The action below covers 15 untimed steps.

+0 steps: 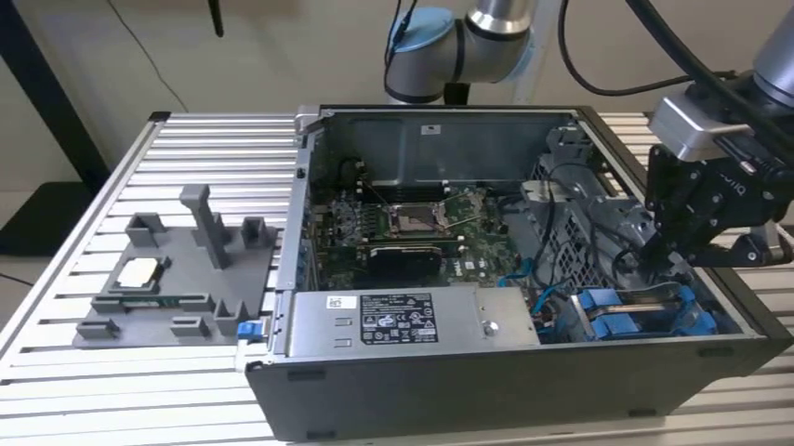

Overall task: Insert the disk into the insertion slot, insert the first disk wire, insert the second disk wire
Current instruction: 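Insert the first disk wire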

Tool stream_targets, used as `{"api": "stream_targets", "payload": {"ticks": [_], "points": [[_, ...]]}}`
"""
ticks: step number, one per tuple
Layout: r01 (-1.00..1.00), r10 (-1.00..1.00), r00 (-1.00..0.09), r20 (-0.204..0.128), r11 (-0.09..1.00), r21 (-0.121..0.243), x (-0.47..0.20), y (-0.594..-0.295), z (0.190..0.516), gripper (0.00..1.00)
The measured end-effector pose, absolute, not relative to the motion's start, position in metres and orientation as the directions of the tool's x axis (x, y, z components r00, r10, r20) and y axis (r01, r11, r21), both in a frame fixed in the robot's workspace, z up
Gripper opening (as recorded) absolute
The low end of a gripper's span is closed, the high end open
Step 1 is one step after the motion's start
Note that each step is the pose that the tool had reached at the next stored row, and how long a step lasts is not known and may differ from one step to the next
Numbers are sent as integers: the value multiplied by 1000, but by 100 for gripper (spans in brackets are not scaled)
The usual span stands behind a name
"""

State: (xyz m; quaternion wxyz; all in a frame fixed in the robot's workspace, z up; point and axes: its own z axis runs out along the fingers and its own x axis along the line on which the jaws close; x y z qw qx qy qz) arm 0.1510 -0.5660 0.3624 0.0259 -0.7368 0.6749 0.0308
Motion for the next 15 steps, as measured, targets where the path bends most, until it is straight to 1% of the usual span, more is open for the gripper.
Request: {"api": "stream_targets", "payload": {"ticks": [7, 15], "points": [[-997, -994, 82, -78, -81, -17, 151, -573, 354, 19], [-997, -994, 76, -74, -75, -25, 158, -574, 344, 19]]}}
